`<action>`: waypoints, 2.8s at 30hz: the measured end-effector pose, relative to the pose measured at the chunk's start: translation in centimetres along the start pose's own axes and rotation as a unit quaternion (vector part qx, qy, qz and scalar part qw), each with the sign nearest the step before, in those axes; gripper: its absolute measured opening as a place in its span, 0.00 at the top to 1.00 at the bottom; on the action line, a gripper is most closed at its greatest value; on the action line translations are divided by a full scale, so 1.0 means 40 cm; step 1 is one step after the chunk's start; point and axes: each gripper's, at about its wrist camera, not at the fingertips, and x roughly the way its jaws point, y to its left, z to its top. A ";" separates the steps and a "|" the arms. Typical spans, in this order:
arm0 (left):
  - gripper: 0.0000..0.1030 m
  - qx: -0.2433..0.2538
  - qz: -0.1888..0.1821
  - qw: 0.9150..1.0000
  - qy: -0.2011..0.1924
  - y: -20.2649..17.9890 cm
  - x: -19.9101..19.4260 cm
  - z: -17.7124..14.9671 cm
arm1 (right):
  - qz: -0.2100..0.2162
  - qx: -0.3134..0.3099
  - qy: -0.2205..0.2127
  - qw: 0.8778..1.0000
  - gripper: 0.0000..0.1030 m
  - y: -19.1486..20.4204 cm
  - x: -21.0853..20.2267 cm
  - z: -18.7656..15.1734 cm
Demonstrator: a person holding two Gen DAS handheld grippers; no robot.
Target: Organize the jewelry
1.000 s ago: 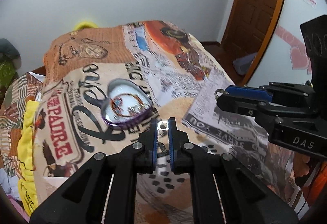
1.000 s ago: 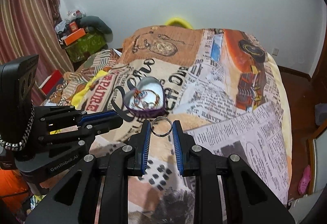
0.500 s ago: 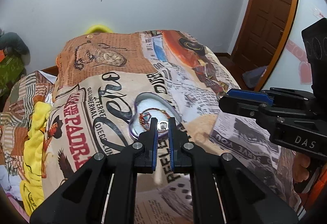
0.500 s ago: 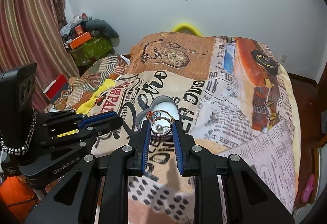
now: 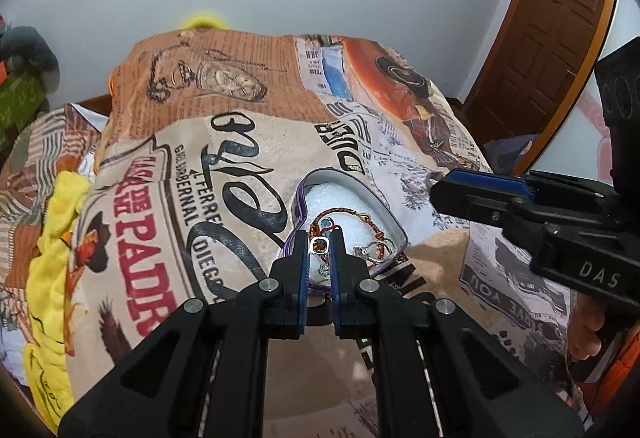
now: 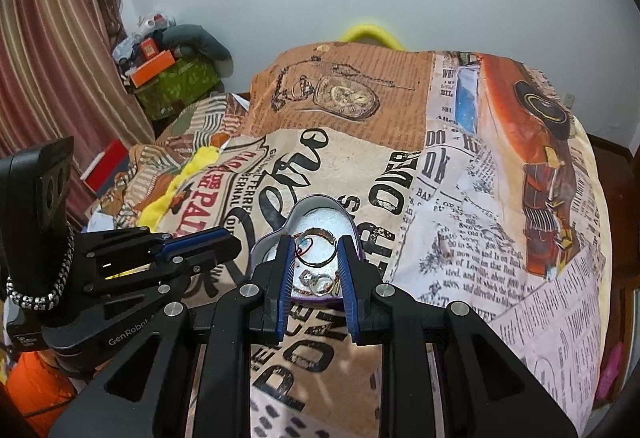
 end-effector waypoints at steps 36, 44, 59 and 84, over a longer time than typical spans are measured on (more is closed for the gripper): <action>0.87 0.010 0.020 1.000 0.010 0.001 0.019 -0.003 | 0.026 -0.003 0.069 0.997 0.80 -0.009 0.102 0.010; 0.85 0.033 0.034 0.998 -0.028 -0.039 -0.086 0.012 | 0.001 -0.019 0.033 0.999 0.80 0.018 0.013 0.019; 0.76 0.048 0.063 0.979 -0.190 -0.152 -0.451 0.008 | -0.052 -0.059 -0.167 0.983 0.80 0.136 -0.372 0.006; 0.06 0.039 0.107 0.922 -0.371 -0.265 -0.728 -0.204 | -0.141 -0.038 -0.349 0.925 0.09 0.262 -0.614 -0.180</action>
